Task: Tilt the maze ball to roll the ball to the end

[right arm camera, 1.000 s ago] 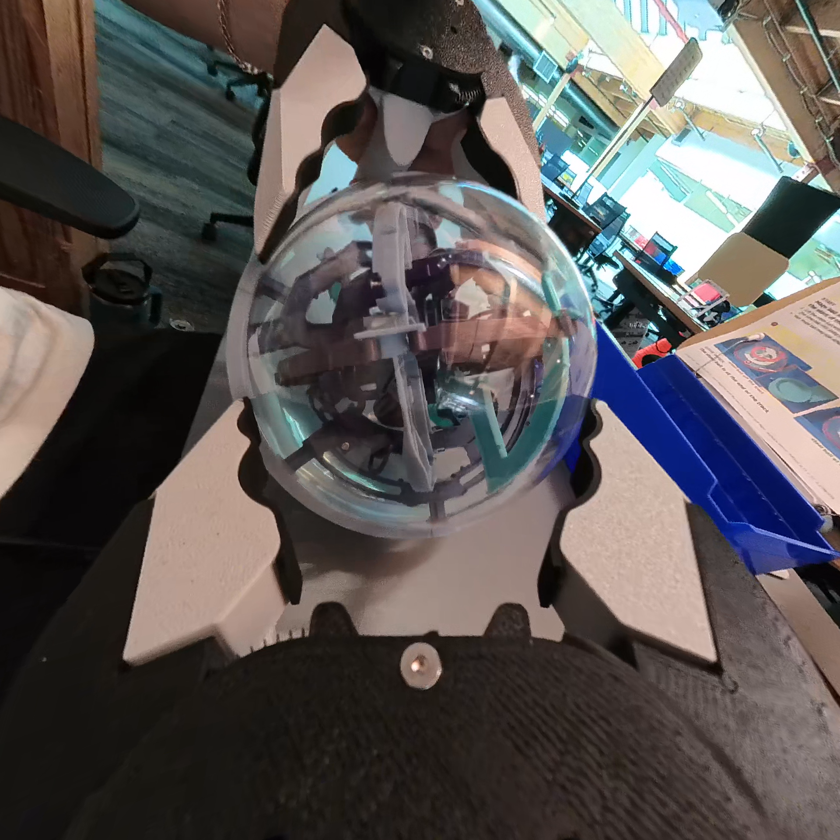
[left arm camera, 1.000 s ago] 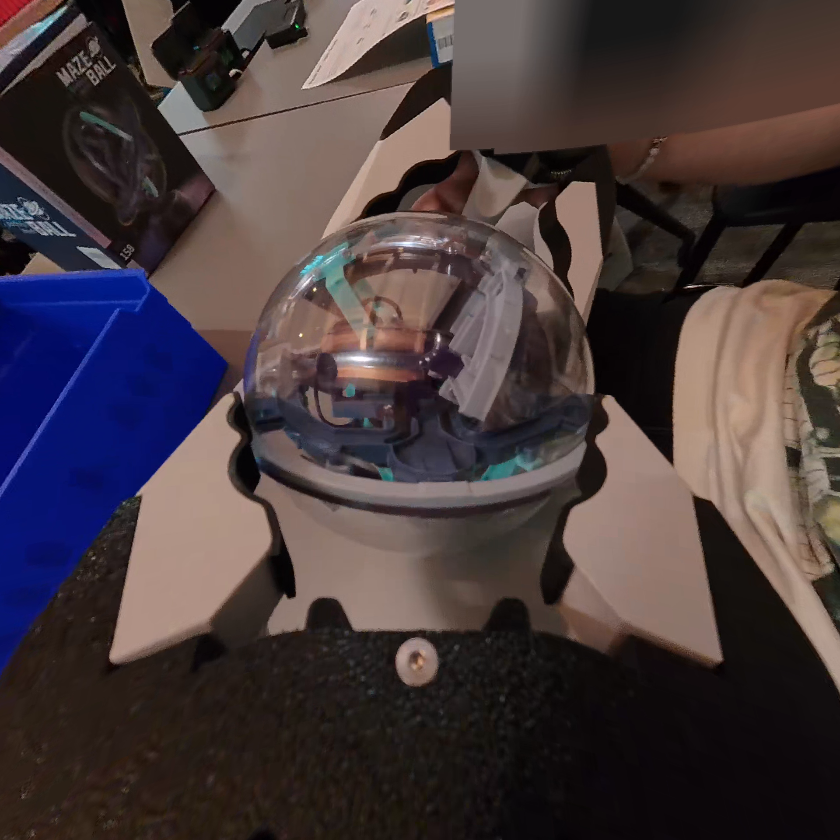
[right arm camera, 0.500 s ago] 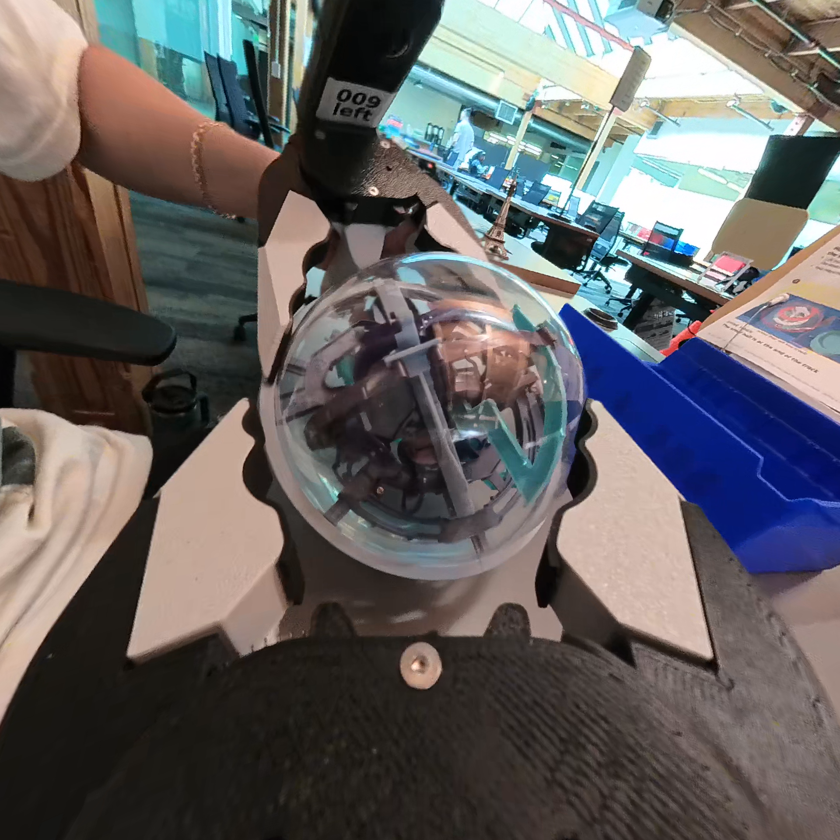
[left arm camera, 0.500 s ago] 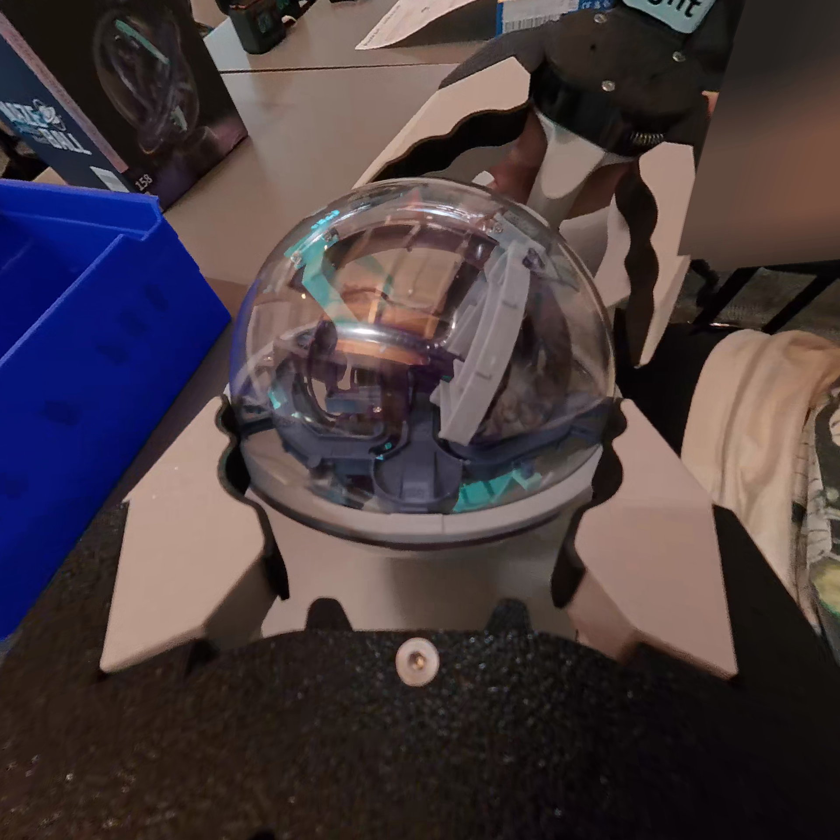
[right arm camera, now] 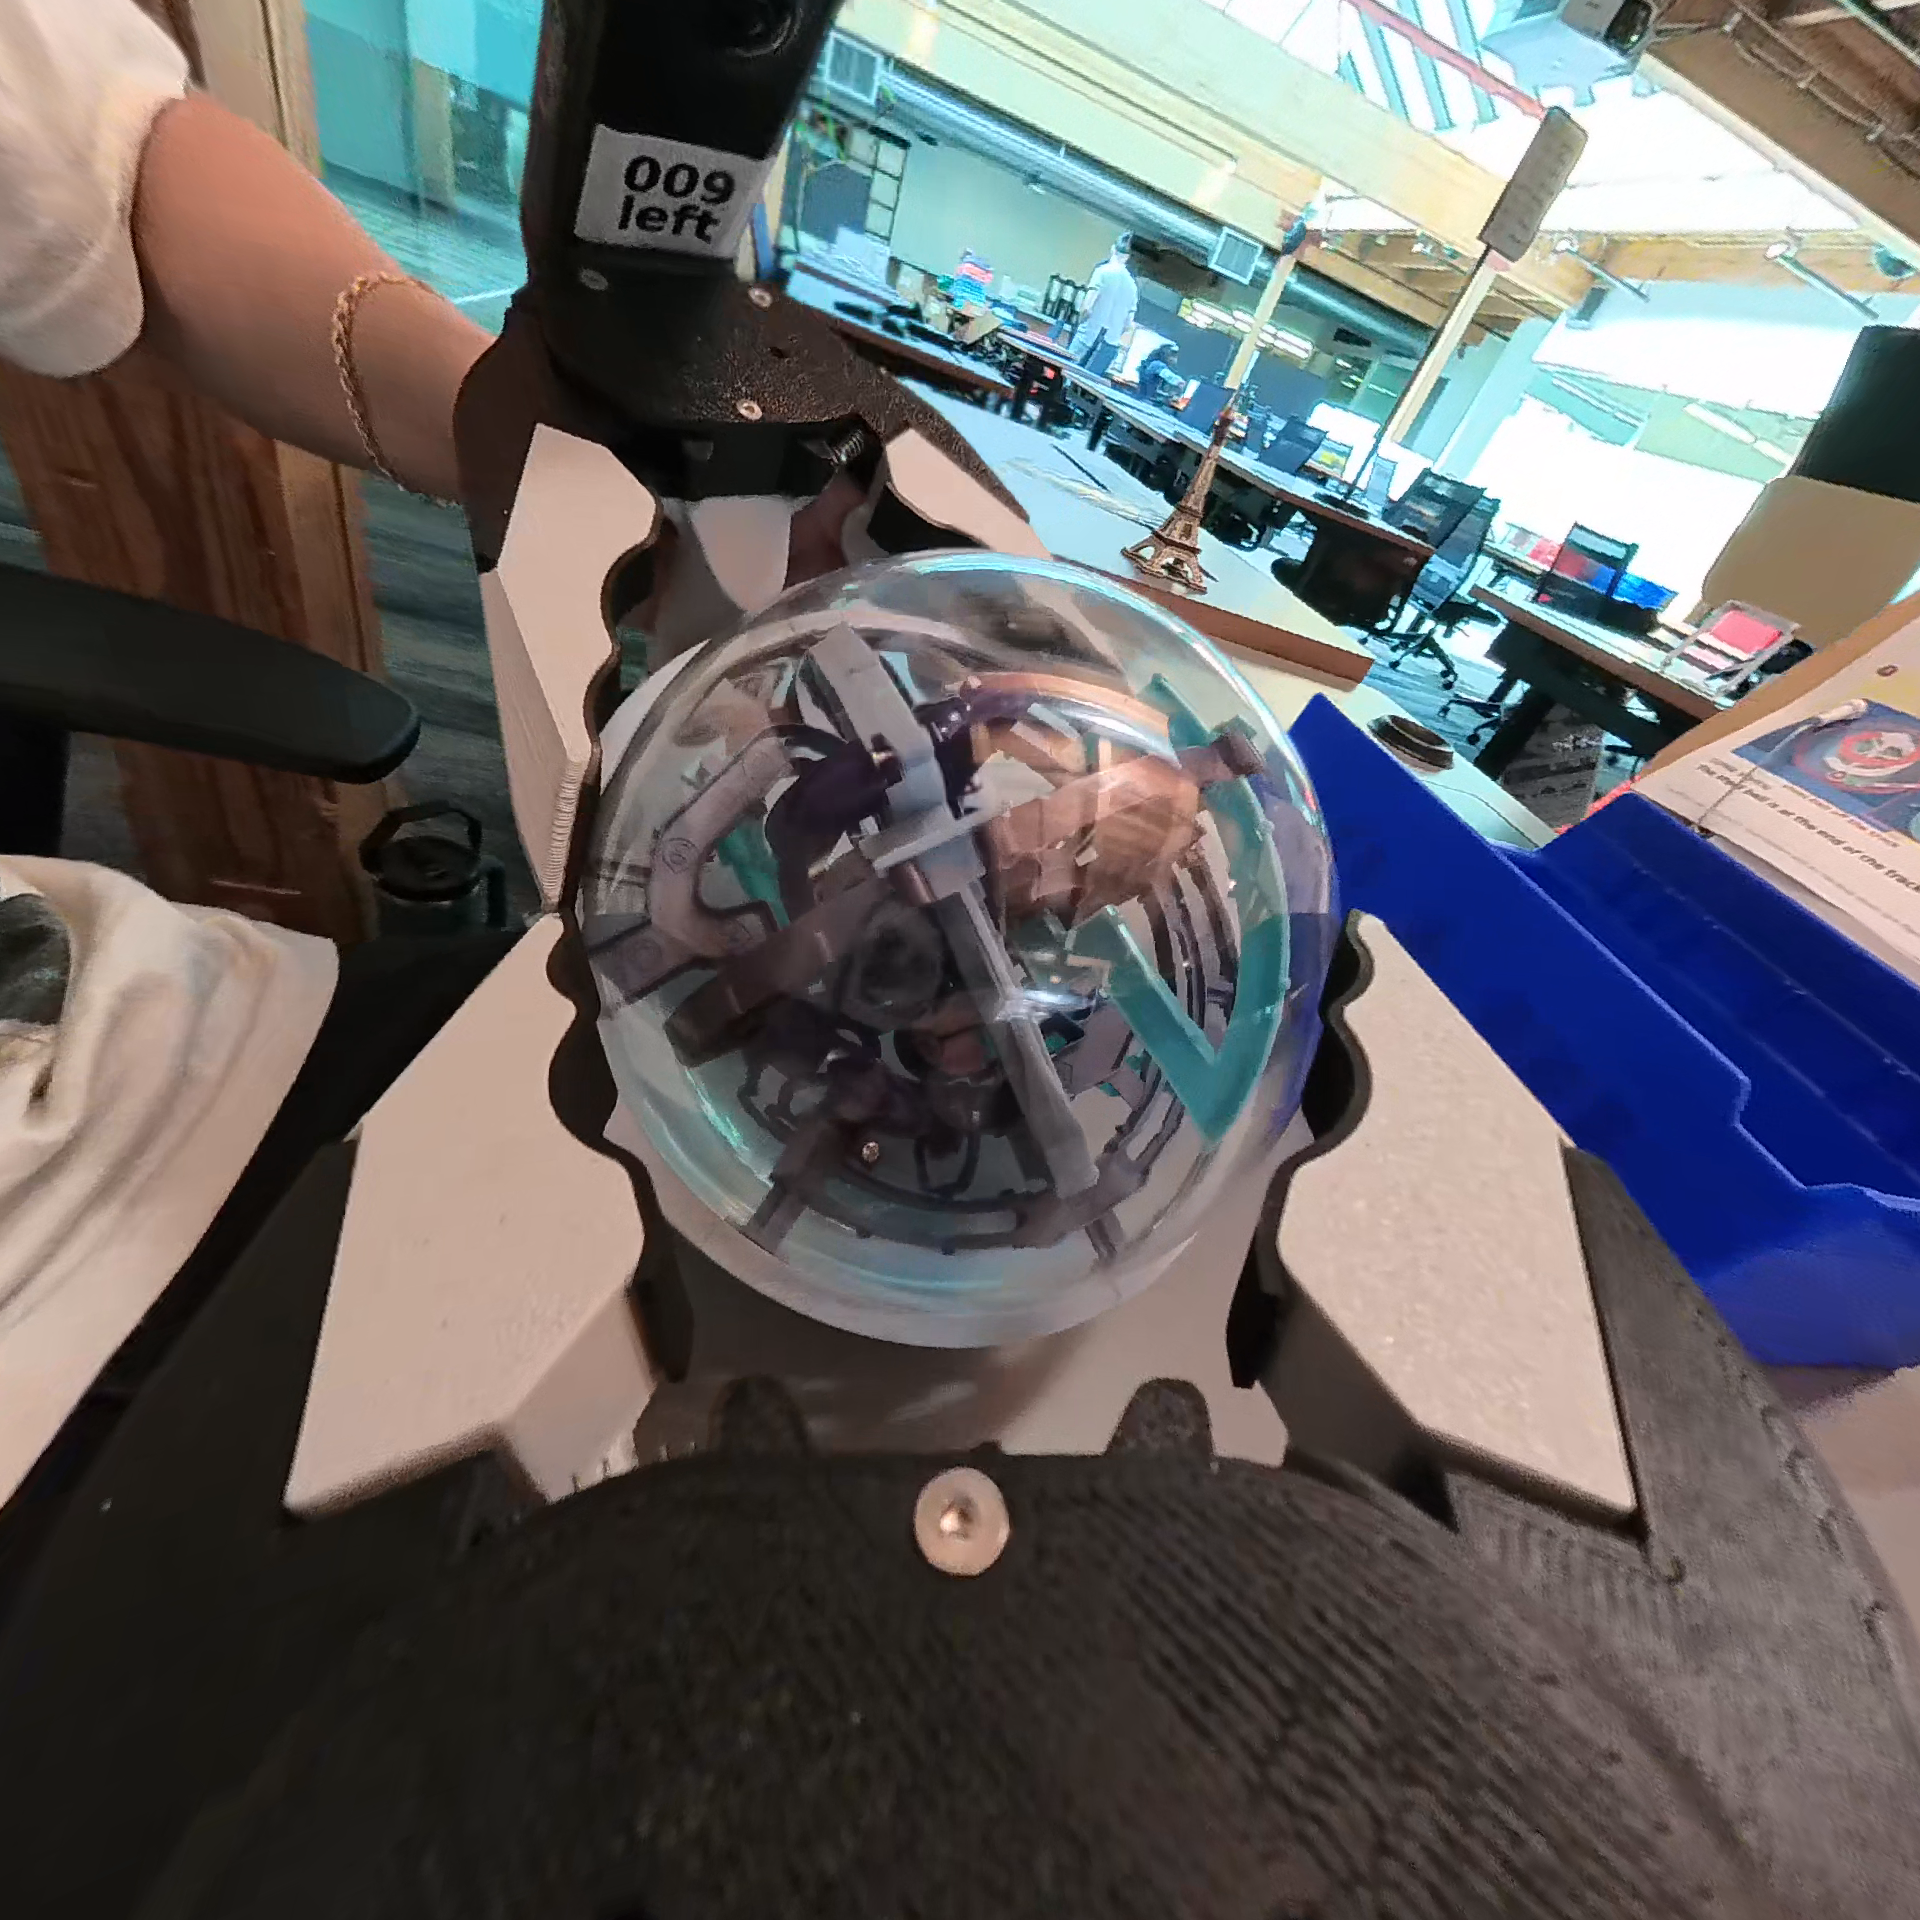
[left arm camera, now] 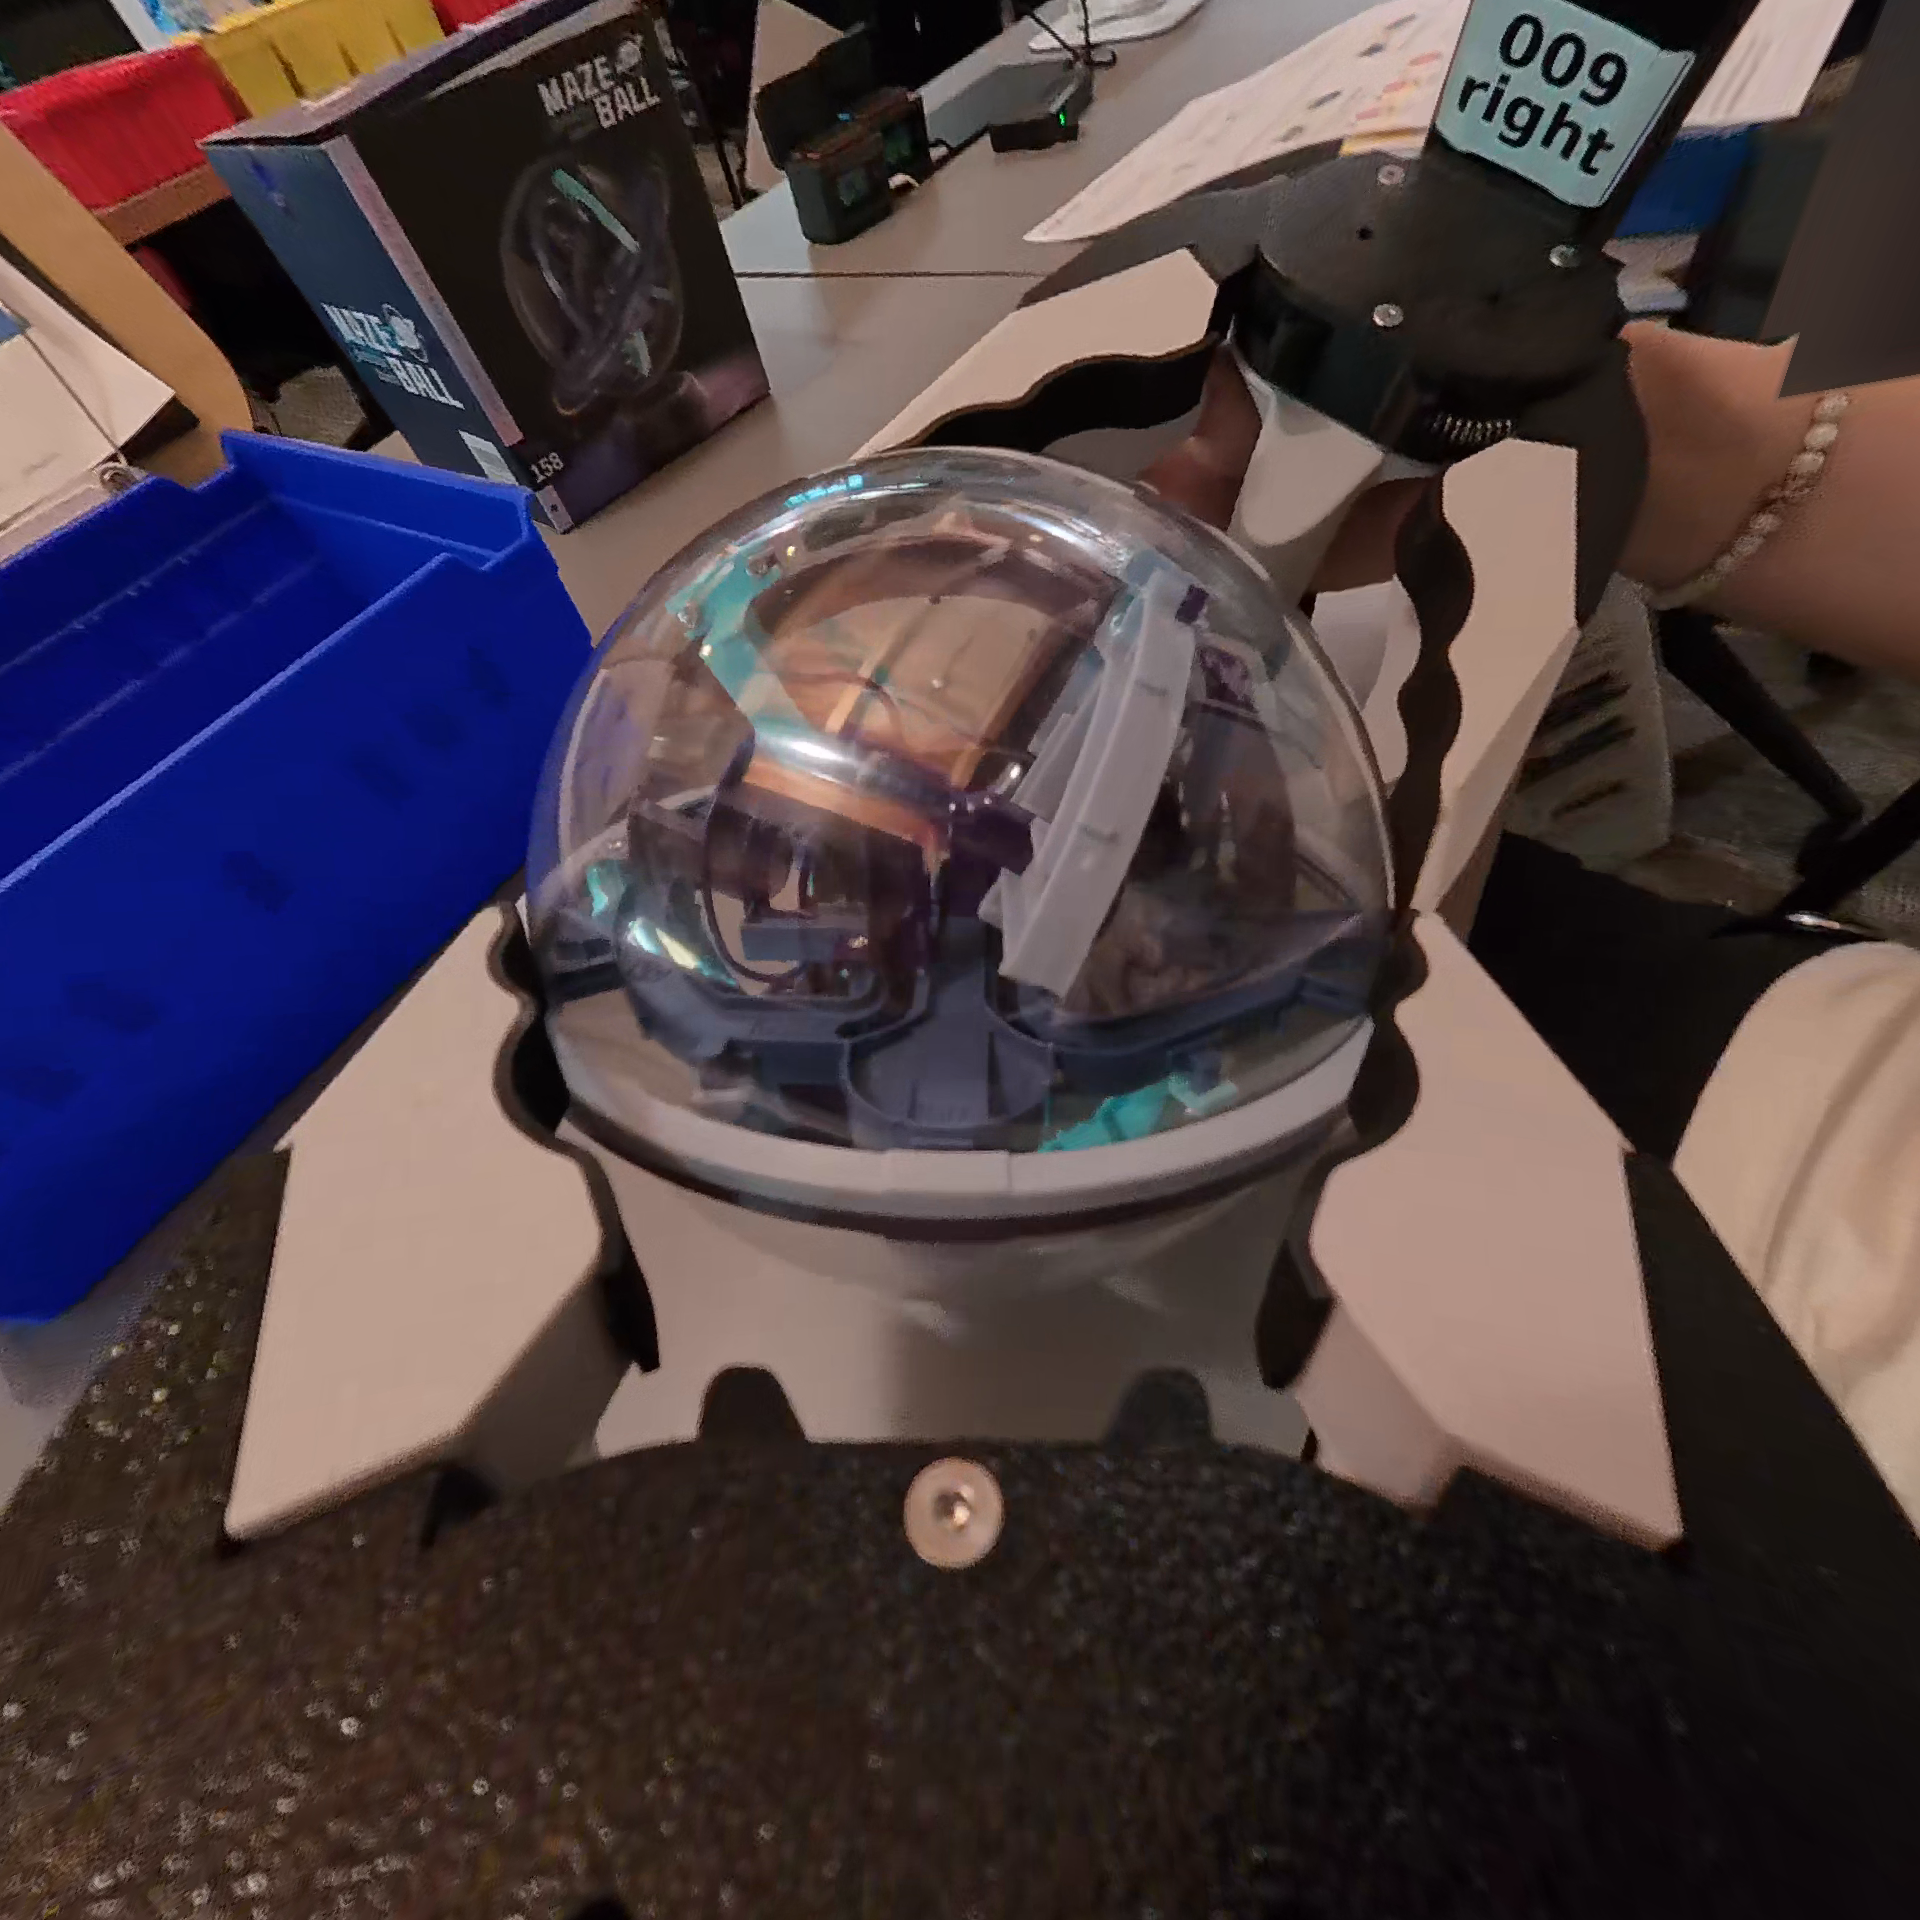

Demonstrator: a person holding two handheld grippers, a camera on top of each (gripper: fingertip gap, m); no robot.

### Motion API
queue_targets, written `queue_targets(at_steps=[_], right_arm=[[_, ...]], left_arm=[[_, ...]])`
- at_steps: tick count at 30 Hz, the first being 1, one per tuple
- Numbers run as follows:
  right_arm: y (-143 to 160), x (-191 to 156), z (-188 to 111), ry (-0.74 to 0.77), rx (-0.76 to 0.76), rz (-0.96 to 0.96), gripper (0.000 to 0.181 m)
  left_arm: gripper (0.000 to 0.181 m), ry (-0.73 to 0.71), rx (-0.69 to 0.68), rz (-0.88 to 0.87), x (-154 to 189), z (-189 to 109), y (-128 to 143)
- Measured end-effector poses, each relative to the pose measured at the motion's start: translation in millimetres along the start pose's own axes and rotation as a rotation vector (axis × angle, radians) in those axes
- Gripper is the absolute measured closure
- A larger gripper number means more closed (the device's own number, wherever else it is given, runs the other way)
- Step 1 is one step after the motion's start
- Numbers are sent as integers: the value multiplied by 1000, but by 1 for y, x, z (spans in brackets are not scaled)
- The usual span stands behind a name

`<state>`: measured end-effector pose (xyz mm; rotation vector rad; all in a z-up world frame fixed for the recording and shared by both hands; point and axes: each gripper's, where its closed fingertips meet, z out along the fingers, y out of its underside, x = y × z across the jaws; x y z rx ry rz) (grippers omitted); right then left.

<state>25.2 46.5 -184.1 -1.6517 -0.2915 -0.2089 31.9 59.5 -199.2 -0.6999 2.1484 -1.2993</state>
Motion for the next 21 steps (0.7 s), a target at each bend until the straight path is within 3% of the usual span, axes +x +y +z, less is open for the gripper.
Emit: queue_targets(at_steps=[11,21], right_arm=[[1,12,-8,-8,17,68,54],[16,19,-9,-70,-40,81,48]], left_arm=[[31,-64,108,-209,-7,5,3],[34,-18,88,-60,-6,3,-1]])
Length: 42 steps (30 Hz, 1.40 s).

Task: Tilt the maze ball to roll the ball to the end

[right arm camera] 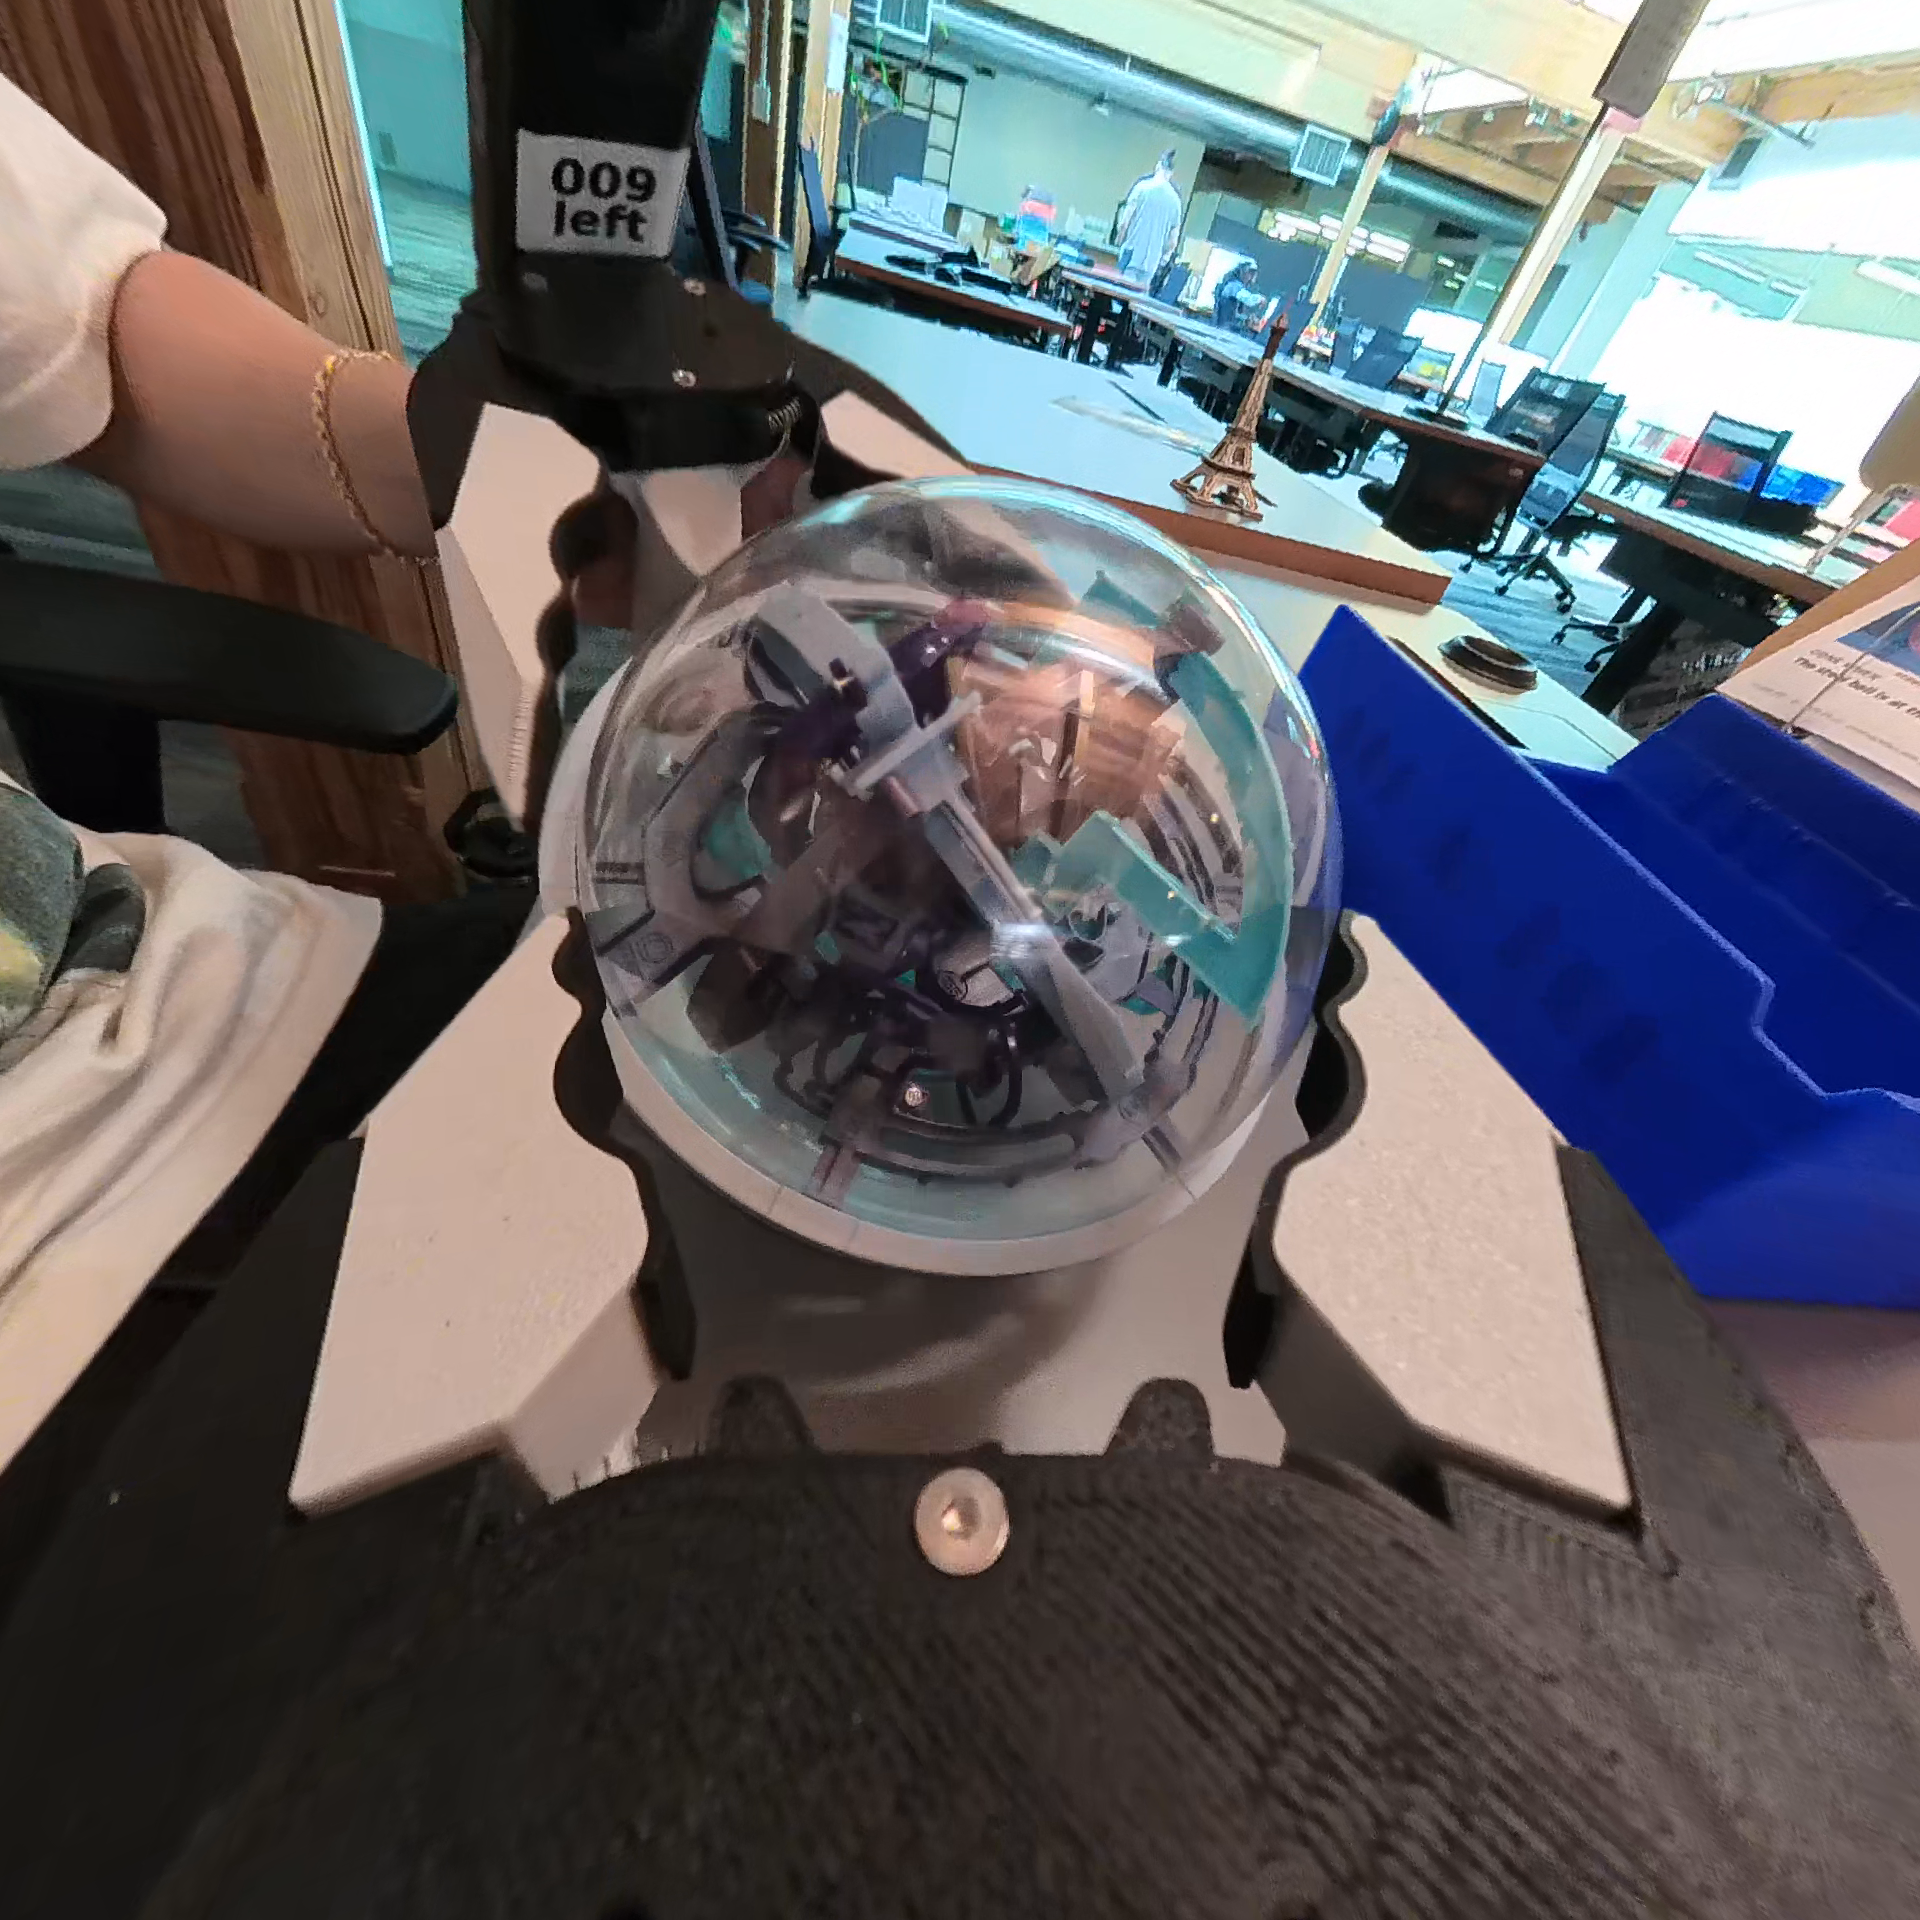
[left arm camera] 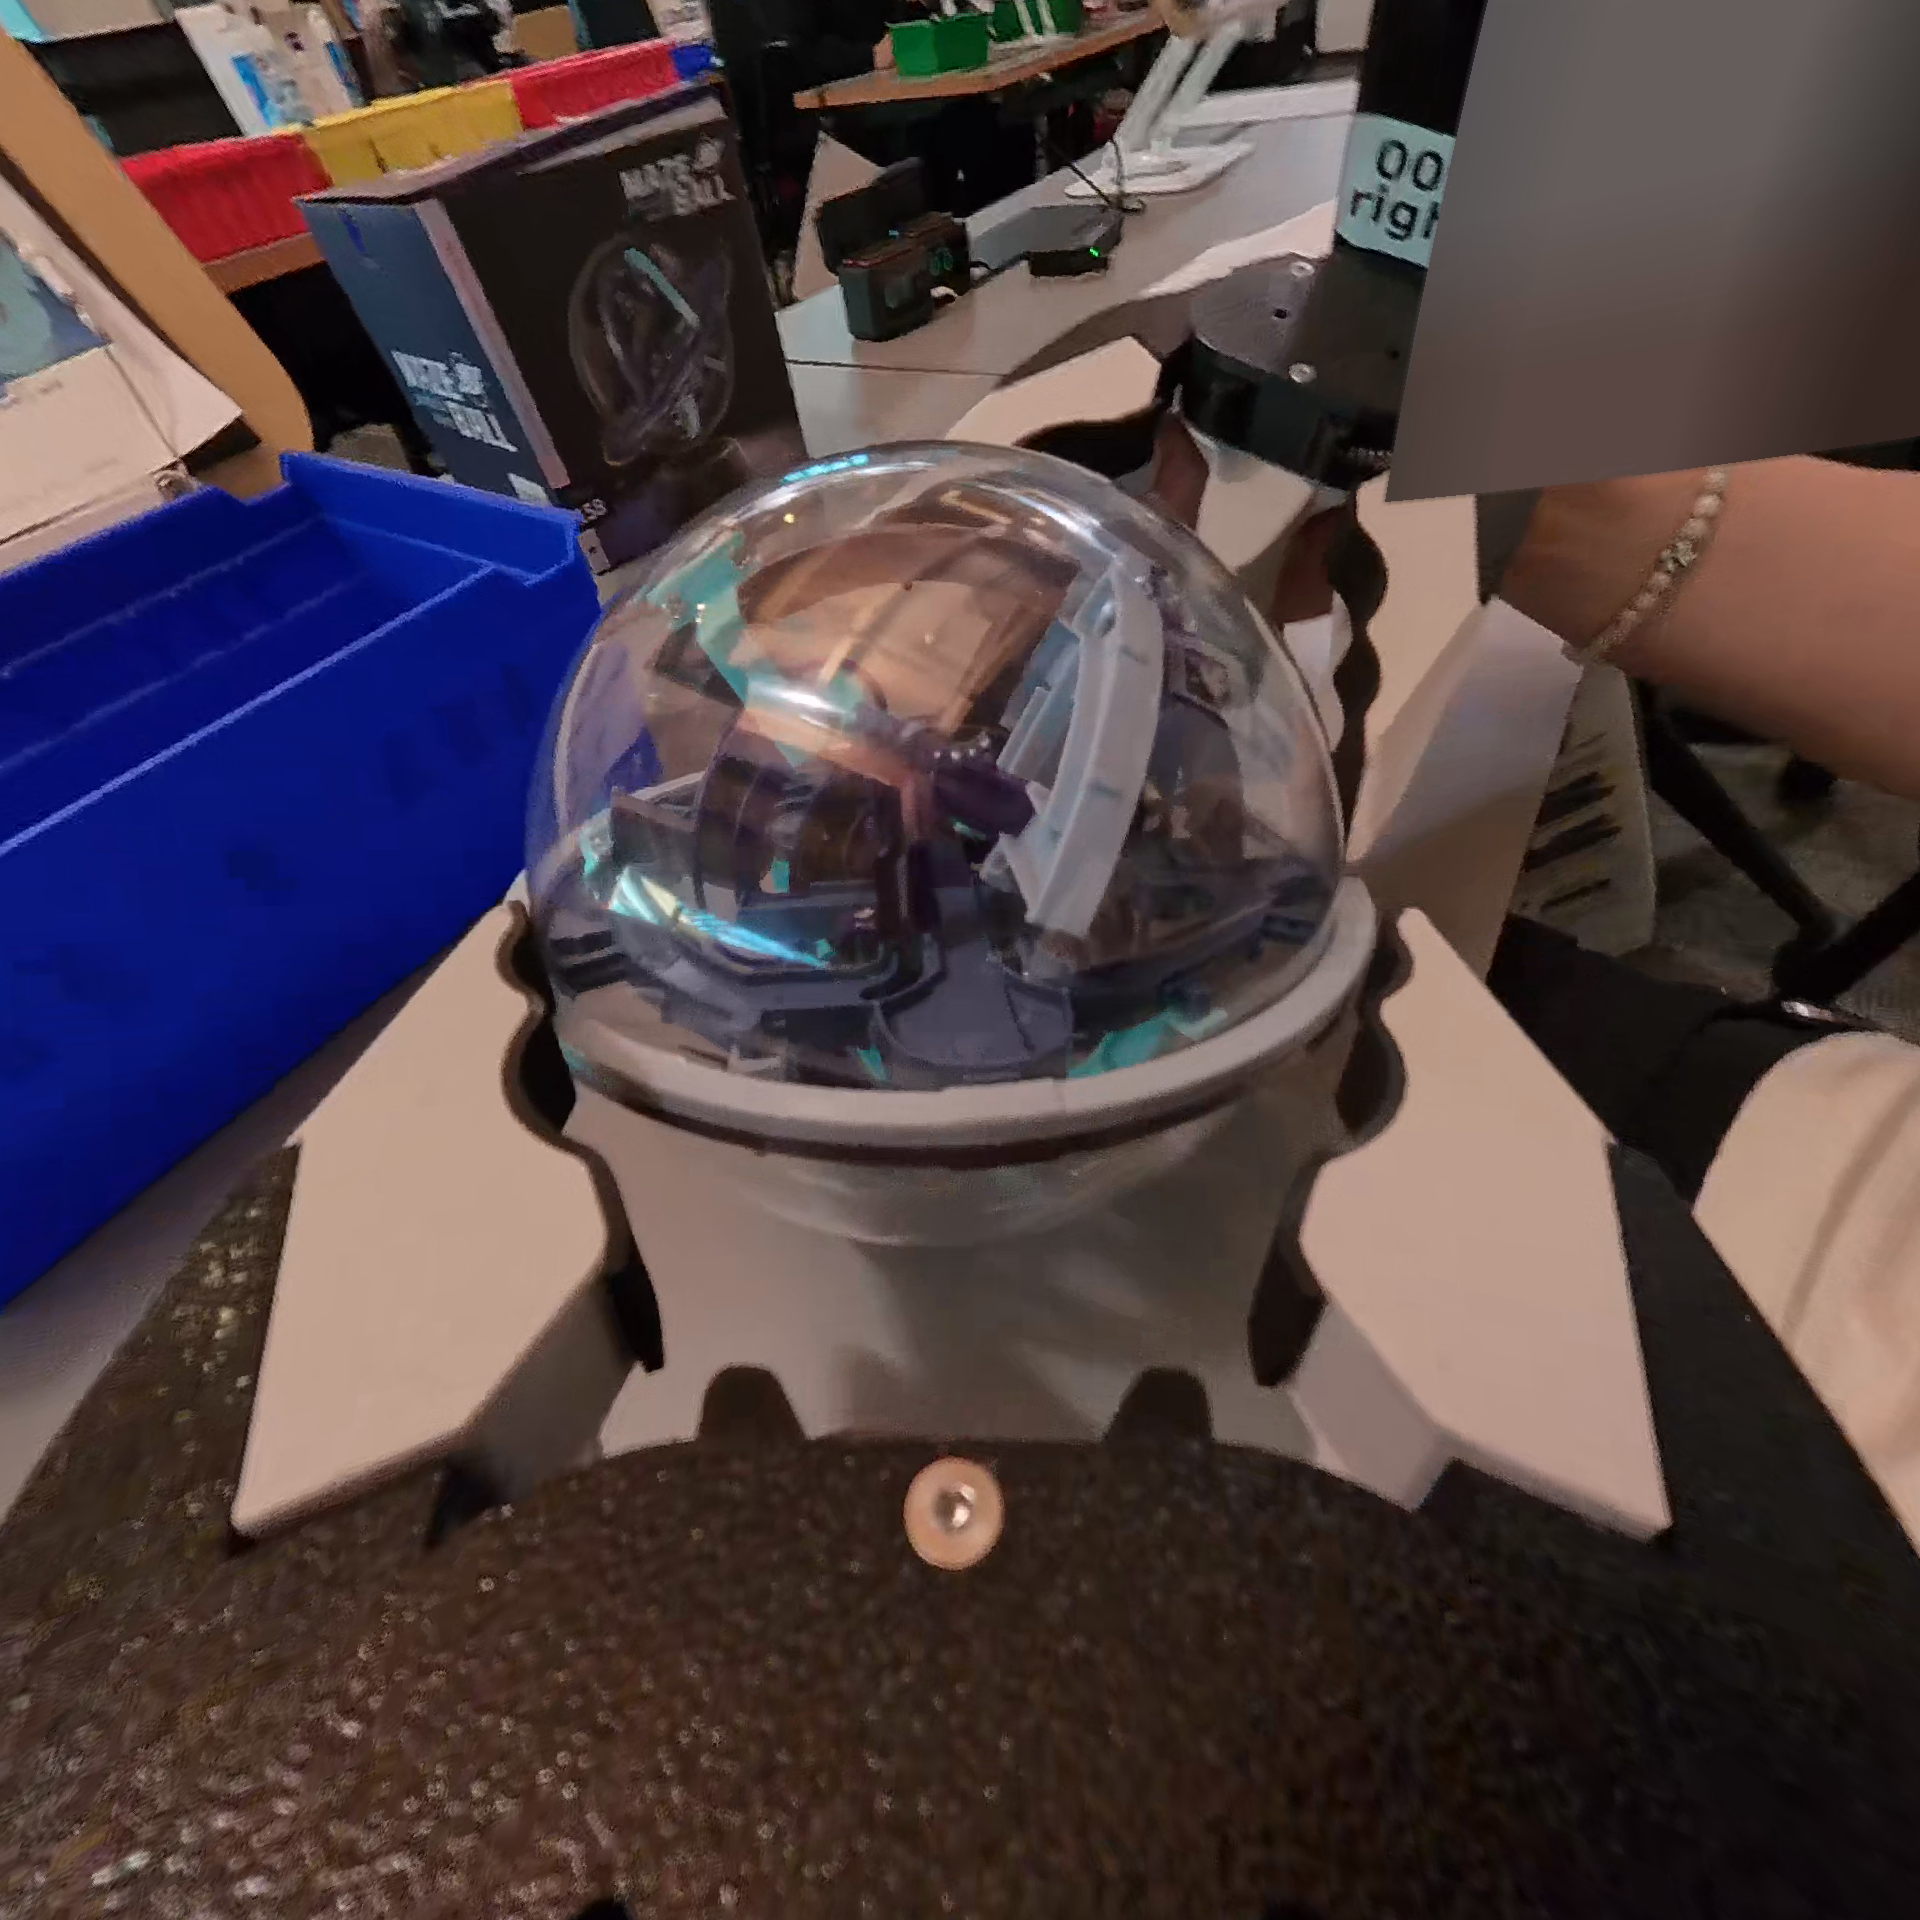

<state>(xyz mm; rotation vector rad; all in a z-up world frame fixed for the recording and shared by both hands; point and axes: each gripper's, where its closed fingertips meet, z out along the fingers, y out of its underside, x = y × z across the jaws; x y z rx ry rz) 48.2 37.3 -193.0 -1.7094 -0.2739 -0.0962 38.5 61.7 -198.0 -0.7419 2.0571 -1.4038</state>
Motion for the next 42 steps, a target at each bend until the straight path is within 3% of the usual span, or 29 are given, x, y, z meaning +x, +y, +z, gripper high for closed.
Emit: queue_targets(at_steps=[6,9,13,15,17,22,29,35,42], right_arm=[[-2,2,1,-39,22,22,47],[-4,3,4,-53,18,29,47],[-7,2,9,-67,16,17,47],[-8,2,11,-69,17,15,47],[-8,2,11,-67,13,15,47],[-5,3,7,-36,-13,9,48],[-15,-2,-5,94,-13,-23,52],[3,1,0,156,-137,-119,45],[1,-6,1,134,-151,-201,45]], left_arm=[[33,156,-158,250,-1,-13,25],[43,162,-131,367,-11,-14,22],[33,186,-77,507,-24,-8,12],[38,262,-109,514,-19,-4,17],[28,292,-142,523,-15,2,21],[26,239,-172,549,-15,11,18],[29,105,-236,438,-15,12,17],[32,63,-211,425,-7,15,9],[30,206,-142,357,5,-4,4]])
